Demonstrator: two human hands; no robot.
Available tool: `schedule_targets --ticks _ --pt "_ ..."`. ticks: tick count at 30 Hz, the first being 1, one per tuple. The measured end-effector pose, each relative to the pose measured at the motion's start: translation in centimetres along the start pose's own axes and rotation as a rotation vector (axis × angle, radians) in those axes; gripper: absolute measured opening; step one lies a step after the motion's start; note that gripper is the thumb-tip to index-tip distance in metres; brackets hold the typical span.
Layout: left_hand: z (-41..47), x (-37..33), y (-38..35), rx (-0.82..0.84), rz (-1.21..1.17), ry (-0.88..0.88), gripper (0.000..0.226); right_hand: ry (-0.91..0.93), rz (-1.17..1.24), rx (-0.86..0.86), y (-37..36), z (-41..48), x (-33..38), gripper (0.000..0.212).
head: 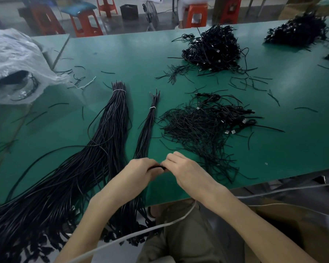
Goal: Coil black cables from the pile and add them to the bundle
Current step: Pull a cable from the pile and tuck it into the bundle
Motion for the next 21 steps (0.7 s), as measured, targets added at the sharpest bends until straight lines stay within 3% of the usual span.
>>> schedule_targets --ticks 4,8,11,13,15,19,21 --pt "0.4 -0.2 -0.7 0.131 0.068 0.026 0.04 0.062 -0.045 -0.027 0.7 0.3 0.3 0.032" --pt "1.4 -0.2 -0.4 -0.008 0.108 -0.006 0.038 0.04 -0.12 -0.055 1.2 2.0 -0.7 0.023" --pt "2.9 0.6 -0.6 -0.143 -0.007 0.039 0.037 0.0 -0.29 -0.177 2.6 3.4 -1.8 0.05" --pt "3.9 1.6 -0.3 -0.277 -0.11 0.11 0.038 -0.095 -0.341 -0.367 4.7 3.9 -3.2 0.06" --pt "4.7 2.8 0.0 -0.397 -0.224 0.19 0.041 -0.246 -0.278 -0.506 6.5 3.8 -5.5 0.053" --pt "5.4 4.2 -1.6 -0.444 -0.258 0.237 0.043 -0.565 -0.246 -0.375 5.8 3.2 -10.2 0.035" --pt "5.4 4.5 -2.2 -0.451 -0.202 0.232 0.044 -0.625 -0.229 -0.319 4.7 2.8 -11.6 0.03"
Point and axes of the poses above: each hand's wrist, its own z-axis towards the middle knuckle, its own y-axis out of the back of the hand, x = y × z, the point moved 5 cm from there along z, towards the middle knuckle, and after that the axes turned 12 degrees about z, right-handed, at the moved point
